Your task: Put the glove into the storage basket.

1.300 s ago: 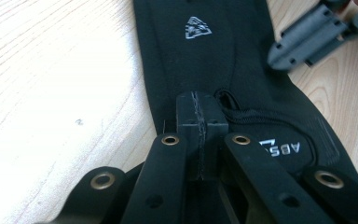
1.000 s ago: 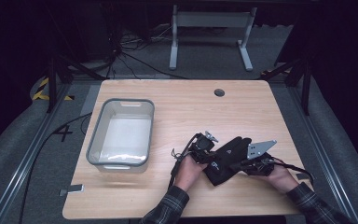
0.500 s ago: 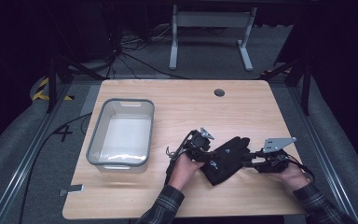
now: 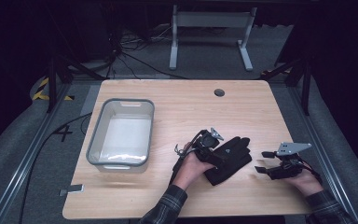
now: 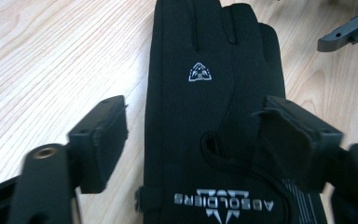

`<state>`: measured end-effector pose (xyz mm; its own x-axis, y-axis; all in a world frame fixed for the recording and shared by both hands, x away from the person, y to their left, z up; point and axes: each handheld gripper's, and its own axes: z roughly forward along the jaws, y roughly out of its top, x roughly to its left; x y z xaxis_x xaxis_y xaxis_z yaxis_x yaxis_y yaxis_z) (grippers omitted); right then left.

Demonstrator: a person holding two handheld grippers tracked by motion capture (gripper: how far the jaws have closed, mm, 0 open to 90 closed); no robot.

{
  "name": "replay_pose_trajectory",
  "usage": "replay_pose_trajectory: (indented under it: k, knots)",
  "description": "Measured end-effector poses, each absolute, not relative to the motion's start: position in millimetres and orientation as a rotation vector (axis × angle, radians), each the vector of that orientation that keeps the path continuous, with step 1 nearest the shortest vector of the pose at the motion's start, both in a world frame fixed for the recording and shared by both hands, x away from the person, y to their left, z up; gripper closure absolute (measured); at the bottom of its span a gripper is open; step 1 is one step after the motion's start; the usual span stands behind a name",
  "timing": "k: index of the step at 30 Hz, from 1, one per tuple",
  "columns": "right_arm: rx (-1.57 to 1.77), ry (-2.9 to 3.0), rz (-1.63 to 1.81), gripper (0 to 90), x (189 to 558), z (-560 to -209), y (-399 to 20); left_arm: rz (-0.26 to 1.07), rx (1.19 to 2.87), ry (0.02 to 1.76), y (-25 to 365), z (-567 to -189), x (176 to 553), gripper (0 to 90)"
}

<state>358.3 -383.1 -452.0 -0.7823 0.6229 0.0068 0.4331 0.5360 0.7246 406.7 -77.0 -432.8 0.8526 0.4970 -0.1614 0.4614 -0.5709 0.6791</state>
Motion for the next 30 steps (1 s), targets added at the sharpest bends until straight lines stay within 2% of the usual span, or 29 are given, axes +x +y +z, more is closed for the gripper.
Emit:
replay_pose_trajectory:
  k: [2,11,21,26,30]
  knots:
    - [0.895,2.514,1.078,25.1,360,-455,-386,0.058,2.276,0.682,-80,-435,407,17.9]
    - [0.918,2.489,1.049,20.1,366,-462,-390,0.080,2.351,0.640,-102,-450,407,14.1]
    - [0.913,2.483,1.044,15.8,367,-465,-389,0.073,2.366,0.640,-105,-458,407,11.7]
    - [0.912,2.477,1.055,12.8,367,-467,-389,0.088,2.382,0.619,-105,-457,406,16.1]
    - [0.909,2.483,1.053,11.3,367,-467,-389,0.088,2.384,0.596,-104,-456,404,23.9]
